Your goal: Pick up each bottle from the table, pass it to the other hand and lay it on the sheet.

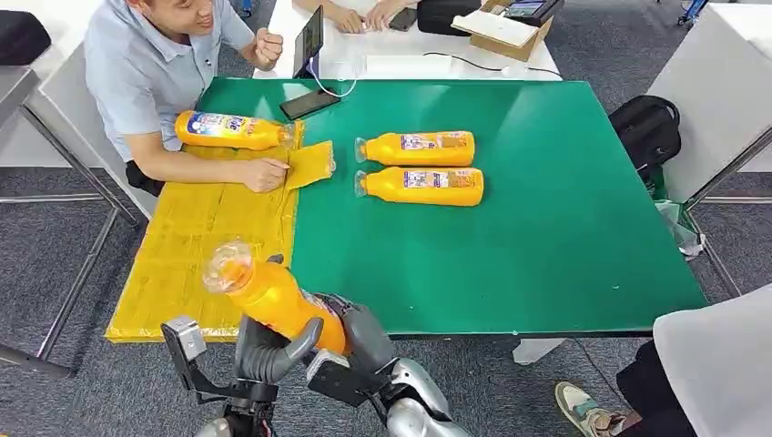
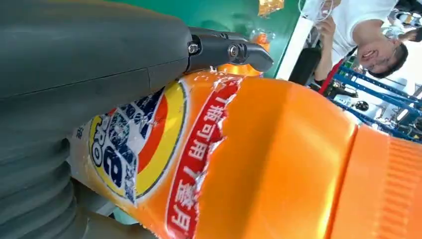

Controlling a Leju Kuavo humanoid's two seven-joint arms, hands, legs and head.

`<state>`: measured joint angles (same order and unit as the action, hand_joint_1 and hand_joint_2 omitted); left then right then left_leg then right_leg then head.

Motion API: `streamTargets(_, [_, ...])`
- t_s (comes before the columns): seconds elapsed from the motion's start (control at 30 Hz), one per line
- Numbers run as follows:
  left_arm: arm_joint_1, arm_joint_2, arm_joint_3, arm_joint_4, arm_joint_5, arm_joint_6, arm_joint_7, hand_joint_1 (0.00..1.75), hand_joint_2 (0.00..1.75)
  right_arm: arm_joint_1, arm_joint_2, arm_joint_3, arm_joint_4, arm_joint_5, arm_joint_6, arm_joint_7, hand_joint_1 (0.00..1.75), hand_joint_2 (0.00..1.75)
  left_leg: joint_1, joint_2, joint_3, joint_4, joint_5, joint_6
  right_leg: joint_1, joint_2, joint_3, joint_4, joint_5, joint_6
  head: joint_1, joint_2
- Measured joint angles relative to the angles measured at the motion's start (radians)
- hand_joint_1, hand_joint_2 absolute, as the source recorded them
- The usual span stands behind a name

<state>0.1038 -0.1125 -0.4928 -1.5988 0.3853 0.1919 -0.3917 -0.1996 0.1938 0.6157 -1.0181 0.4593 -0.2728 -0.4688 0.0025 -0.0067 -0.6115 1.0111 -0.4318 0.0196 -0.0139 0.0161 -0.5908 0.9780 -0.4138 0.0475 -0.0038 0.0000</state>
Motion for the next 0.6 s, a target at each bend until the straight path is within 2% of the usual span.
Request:
streamTargets(0.03, [0.0,0.0,0.002,0.0,0.007,-0.005,0.005,1.75,1.75,-0.003,0.0,0.004,0.003,0.003,0.0,0.0,0.0,0.0,0.0,0.0,0.0,0.0,0.0,0.0,0.0,0.0,0.0,0.0,0.0,0.0,0.0,0.0])
streamTargets(0.13, [-0.004,0.0,0.007,0.008,0.027,-0.011,0.016,1.75,1.75,-0.005,-0.001,0.024,0.013,0.005,-0.004,-0.007,0.0,0.0,0.0,0.0,0.0,0.0,0.0,0.0,0.0,0.0,0.0,0.0,0.0,0.0,0.0,0.0])
streamTargets(0.3, [-0.021,0.0,0.015,0.03,0.043,0.002,0.07,1.75,1.75,0.014,-0.008,0.043,0.018,-0.008,-0.087,-0.028,0.0,0.0,0.0,-0.001,0.0,0.0,0.0,0.0,0.0,0.0,0.0,0.0,0.0,0.0,0.0,0.0])
streamTargets(0.47, [-0.045,0.0,0.027,0.085,0.022,0.118,0.087,1.75,1.75,0.045,-0.019,0.05,-0.026,0.02,-0.225,-0.067,0.0,0.0,0.0,-0.001,-0.001,0.0,0.0,0.0,0.0,-0.001,-0.001,0.0,0.0,0.0,0.001,0.0])
streamTargets(0.6, [-0.071,-0.01,0.078,0.127,-0.053,0.262,0.033,1.75,1.75,0.07,-0.028,0.049,-0.076,0.046,-0.336,-0.09,0.0,0.0,0.0,-0.001,-0.001,0.0,0.0,0.0,0.0,-0.001,-0.001,0.0,0.0,0.0,0.0,0.0])
